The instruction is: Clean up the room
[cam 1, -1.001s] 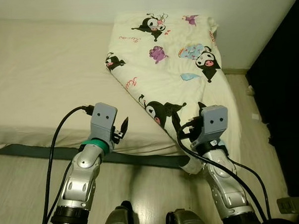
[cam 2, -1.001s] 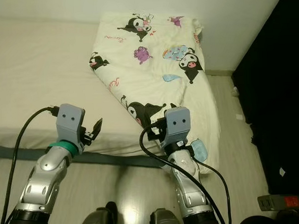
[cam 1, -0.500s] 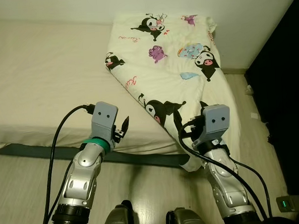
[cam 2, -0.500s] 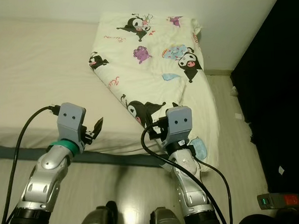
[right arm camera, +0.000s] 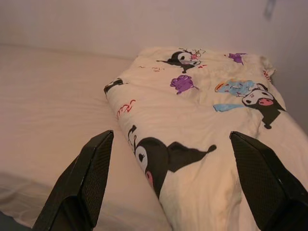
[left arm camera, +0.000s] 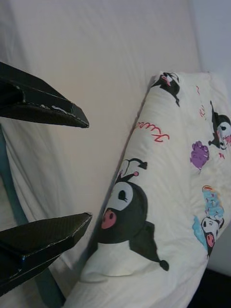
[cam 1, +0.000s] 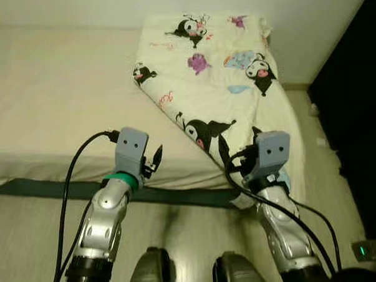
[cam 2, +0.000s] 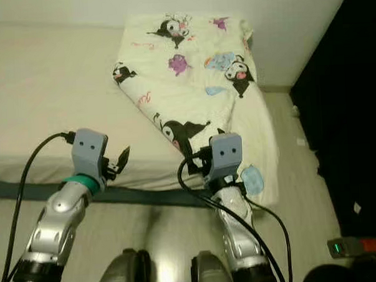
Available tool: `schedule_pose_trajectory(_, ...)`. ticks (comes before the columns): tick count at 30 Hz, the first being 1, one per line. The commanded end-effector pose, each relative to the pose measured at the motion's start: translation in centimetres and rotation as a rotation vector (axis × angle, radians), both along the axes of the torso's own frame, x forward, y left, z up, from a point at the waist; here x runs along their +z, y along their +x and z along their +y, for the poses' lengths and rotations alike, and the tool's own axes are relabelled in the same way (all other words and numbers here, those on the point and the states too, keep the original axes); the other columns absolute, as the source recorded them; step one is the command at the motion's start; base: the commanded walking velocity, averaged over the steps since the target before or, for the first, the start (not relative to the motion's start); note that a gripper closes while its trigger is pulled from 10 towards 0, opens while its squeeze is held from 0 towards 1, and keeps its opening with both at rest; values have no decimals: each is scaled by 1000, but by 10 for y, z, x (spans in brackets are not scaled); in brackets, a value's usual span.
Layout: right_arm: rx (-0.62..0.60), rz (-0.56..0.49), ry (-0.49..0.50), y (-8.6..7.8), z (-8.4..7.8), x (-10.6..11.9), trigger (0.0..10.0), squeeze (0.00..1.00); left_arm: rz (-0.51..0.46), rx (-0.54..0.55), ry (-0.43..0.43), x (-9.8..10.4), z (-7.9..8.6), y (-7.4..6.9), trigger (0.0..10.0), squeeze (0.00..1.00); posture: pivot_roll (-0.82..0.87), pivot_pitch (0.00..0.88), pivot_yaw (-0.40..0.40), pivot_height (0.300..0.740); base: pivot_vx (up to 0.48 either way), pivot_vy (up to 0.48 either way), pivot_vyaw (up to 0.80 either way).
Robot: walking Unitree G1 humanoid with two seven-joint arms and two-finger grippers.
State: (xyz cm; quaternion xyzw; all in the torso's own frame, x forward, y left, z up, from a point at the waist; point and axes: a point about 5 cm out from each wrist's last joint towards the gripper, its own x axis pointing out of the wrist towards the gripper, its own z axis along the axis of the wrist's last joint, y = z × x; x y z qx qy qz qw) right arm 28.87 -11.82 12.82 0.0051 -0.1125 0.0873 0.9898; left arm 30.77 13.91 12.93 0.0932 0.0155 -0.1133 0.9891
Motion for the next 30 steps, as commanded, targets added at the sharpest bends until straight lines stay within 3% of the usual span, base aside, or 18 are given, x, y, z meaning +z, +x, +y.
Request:
schedule_pose_trajectory(1,-4,29,-2,-2,0,-7,10000,0,34,0,-4,-8,1,-2,10000,0,-90,97,78,625,0,0,0)
schedule_pose_trajectory(30,9,32,6,-4,2,-7,10000,0,42,8,3,-10,3,-5,10000,0,-83,120,82,535,0,0,0)
